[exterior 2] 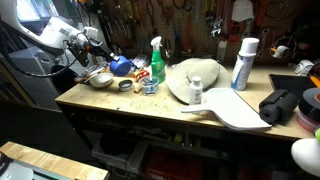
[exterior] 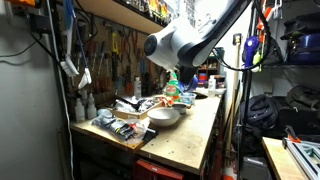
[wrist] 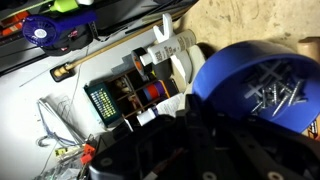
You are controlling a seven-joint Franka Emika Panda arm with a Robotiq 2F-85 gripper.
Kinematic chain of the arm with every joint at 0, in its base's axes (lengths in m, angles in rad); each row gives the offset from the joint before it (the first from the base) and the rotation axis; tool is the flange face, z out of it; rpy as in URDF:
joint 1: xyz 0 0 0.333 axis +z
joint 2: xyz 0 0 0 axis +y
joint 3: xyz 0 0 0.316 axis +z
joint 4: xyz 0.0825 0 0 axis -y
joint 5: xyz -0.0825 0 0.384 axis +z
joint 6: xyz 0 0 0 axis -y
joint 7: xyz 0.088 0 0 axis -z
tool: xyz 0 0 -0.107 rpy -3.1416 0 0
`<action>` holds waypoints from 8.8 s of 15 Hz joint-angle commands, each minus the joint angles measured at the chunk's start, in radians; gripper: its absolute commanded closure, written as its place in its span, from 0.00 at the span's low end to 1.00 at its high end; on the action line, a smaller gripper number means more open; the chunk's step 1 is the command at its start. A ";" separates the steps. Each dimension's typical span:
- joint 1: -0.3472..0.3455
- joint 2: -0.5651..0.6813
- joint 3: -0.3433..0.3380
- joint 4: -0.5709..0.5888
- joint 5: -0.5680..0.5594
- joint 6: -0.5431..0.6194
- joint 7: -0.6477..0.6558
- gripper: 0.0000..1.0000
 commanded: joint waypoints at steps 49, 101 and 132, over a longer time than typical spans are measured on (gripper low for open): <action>0.132 0.457 0.019 0.153 -0.376 -0.528 -0.039 0.94; -0.072 -0.229 -0.059 -0.164 0.655 0.708 -0.801 0.93; -0.027 -0.191 -0.042 -0.163 0.801 0.829 -0.858 0.01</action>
